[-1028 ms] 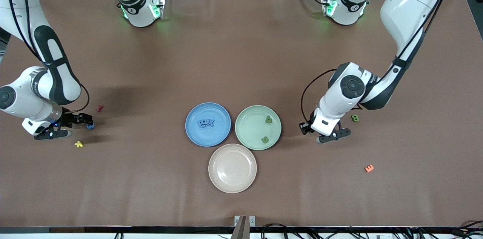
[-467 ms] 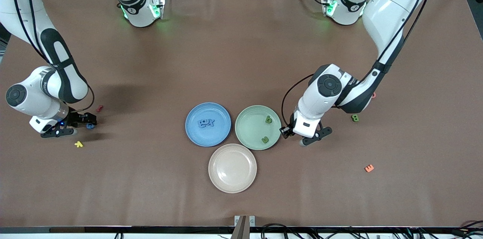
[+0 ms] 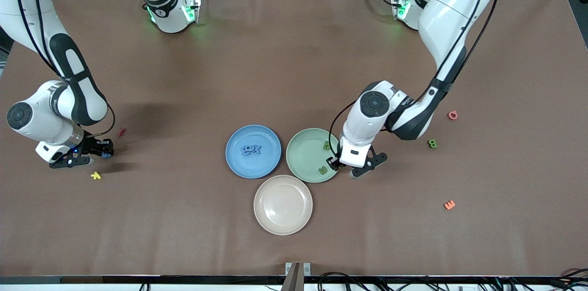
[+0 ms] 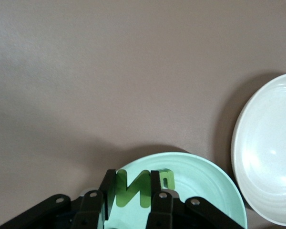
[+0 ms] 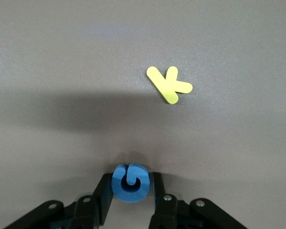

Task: Sort letters by color into matching plates
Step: 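Release the N in the green plate while the right gripper lifts the G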

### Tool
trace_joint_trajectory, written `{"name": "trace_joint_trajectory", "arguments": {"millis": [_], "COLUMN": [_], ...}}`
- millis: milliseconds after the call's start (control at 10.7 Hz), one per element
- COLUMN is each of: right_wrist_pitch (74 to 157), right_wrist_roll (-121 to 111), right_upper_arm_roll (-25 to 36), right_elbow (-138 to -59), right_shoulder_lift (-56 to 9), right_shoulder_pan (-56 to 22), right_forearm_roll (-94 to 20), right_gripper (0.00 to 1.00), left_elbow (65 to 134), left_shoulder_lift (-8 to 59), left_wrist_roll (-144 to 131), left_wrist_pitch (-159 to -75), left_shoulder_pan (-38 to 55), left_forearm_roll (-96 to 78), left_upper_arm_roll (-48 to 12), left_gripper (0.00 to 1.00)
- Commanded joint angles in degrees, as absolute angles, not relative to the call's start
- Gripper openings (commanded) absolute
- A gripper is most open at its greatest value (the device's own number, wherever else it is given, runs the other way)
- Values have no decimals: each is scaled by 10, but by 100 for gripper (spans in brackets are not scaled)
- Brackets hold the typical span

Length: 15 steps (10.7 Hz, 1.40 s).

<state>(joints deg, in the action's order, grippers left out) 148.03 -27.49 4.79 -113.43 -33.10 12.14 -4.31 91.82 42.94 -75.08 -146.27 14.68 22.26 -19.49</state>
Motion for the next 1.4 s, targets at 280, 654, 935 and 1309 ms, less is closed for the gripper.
{"name": "trace_joint_trajectory", "arguments": {"millis": [280,654,935,1309], "right_wrist_pitch": [1479,1442,1441,1441], "right_wrist_roll": [-234,-91,-12,95], "right_upper_arm_roll": [37,23,0,-1], "right_elbow": [-1131,-1104,-1089,-1064], "right_shoulder_lift": [-323,-321,-317,-319], "right_shoulder_pan": [110,62,30,-61], "right_forearm_roll": [-44,-45,-72,-127], "right_gripper": [27,27,27,27], "left_elbow": [886,872,871,874], "left_shoulder_lift": [436,436,442,452], "left_wrist_roll": [-815,-837,-895,-901], "left_wrist_pitch": [-1471,-1502,-1503,-1502], "left_shoulder_pan": [202,227,311,321], "left_forearm_roll": [214,214,214,217], "left_upper_arm_roll": [-164,-160,-109,-90], "left_gripper": [0,0,0,37]}}
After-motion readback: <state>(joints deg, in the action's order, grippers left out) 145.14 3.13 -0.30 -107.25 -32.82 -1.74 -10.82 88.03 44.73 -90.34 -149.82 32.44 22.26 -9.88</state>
